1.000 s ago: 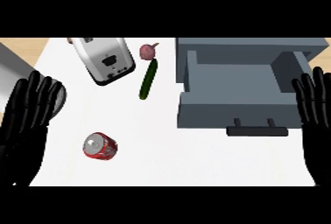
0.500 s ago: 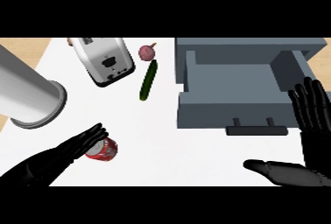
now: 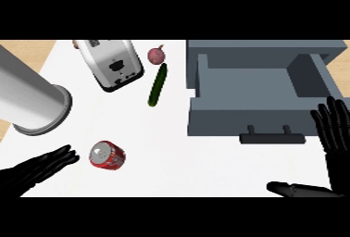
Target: Pick up the can, place it into the drawer and close the drawer
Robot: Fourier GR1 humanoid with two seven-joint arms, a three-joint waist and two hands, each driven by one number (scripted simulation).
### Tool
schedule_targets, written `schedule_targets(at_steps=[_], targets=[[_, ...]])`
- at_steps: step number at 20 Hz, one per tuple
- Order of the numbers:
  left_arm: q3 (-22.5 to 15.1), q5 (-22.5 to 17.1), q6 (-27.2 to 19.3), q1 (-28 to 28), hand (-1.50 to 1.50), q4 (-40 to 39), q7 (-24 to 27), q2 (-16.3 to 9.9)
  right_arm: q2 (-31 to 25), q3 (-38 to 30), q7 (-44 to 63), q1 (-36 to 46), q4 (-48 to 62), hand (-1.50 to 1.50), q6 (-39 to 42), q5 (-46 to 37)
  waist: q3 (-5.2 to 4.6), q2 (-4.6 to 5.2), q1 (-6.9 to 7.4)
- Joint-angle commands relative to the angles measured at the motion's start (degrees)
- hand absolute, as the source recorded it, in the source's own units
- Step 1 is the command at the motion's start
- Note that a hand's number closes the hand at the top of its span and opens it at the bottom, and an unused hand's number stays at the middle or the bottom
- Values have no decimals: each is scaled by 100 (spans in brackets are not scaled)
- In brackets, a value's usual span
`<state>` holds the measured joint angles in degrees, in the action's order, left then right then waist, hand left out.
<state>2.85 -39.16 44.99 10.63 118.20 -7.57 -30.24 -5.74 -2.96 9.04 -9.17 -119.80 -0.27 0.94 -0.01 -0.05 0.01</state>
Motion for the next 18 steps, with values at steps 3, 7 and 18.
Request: schedule_targets(at_steps=[3, 7, 18], targets=[[374, -763, -3, -288, -150, -290, -560, -298, 51, -62, -212, -595, -307, -150, 287, 180, 3, 0, -31], [133, -267, -155, -605, -150, -623, -804, 159, -121, -411, -13, 5, 95, -150, 332, 316, 2, 5, -16], [463, 897, 877, -854, -150, -1617, -153, 959, 91, -561, -777, -678, 180, -150, 699, 172, 0, 3, -16]])
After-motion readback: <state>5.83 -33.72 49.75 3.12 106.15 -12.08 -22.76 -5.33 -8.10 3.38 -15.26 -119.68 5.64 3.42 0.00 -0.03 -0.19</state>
